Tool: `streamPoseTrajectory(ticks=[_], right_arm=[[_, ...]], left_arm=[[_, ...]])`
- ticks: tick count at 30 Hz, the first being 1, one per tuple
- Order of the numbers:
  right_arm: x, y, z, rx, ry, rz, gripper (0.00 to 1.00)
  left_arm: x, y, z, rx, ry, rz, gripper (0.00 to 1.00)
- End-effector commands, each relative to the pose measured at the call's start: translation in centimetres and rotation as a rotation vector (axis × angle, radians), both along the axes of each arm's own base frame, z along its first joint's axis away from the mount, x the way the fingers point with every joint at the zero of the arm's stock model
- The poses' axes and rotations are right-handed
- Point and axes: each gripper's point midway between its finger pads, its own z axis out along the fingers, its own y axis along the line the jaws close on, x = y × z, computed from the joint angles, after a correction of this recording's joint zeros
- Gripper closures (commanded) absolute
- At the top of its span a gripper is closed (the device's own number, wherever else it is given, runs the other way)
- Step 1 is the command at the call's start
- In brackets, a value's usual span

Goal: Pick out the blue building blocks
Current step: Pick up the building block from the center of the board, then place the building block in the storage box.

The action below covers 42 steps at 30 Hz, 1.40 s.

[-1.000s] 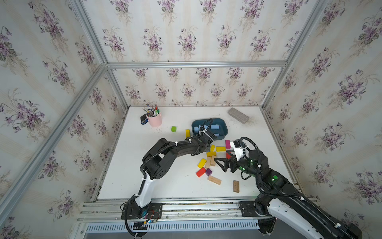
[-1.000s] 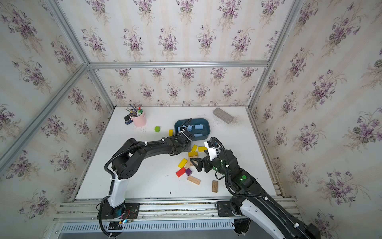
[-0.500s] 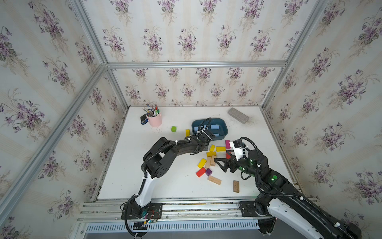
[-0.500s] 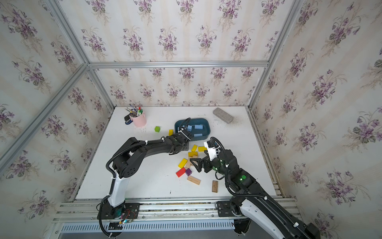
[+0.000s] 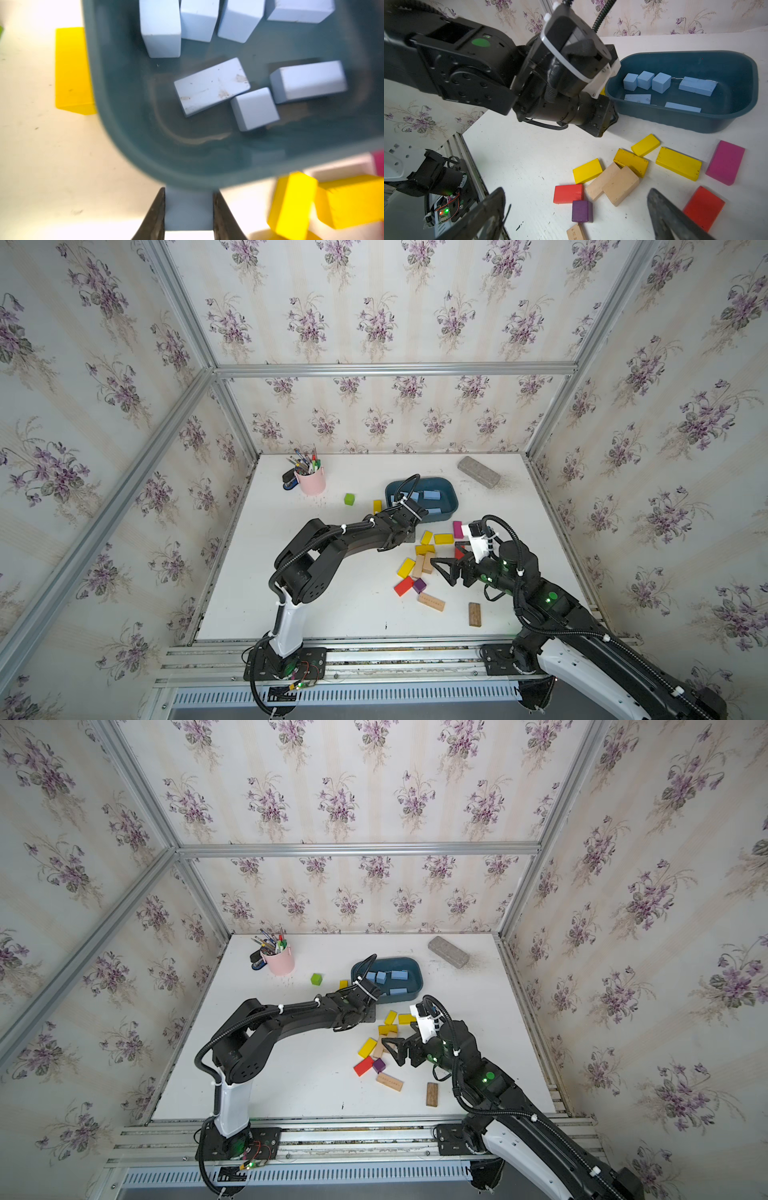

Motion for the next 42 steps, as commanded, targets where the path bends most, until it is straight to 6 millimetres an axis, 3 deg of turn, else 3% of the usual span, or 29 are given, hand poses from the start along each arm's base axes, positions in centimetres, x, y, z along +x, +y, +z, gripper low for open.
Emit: streamPoseTrajectory(ticks=[1,5,9,15,20,29,36,42], right_arm=[[0.2,0.2,0.7,0.017,-0.024,0.002,0.0],[0.2,0.2,0.8,0.02,-0.027,-0.001,0.0],[0.2,0.1,1.0,0.025,-0.029,-0.003,0.0],[0.1,0.0,1.3,0.033,-0.034,-0.006,0.0],[0.1,-0.1,1.2,0.026,-0.035,-0.01,0.0],[0.3,-0.4,0.9,0.008,-0.039,-0.027,0.0],[0.5,-0.6,0.8,-0.001,-0.043,-0.042,0.0],[0.6,-0.7,0.6,-0.007,-0.044,-0.049,0.0]], left_arm=[[-0.6,-0.2,2.1,-0.071,-0.021,0.019,0.8],[-1.1,-0.5,5.6,-0.135,-0.073,0.013,0.8],[-0.4,-1.3,8.8,-0.176,-0.127,-0.007,0.79],[2.0,-3.6,10.6,-0.169,-0.17,-0.037,0.78],[4.2,-5.9,9.7,-0.147,-0.159,-0.057,0.77],[7.3,-8.3,5.8,-0.141,-0.096,-0.054,0.73],[7.9,-9.1,2.7,-0.147,-0.035,-0.045,0.66],[7.8,-9.3,1.2,-0.147,-0.003,-0.046,0.58]])
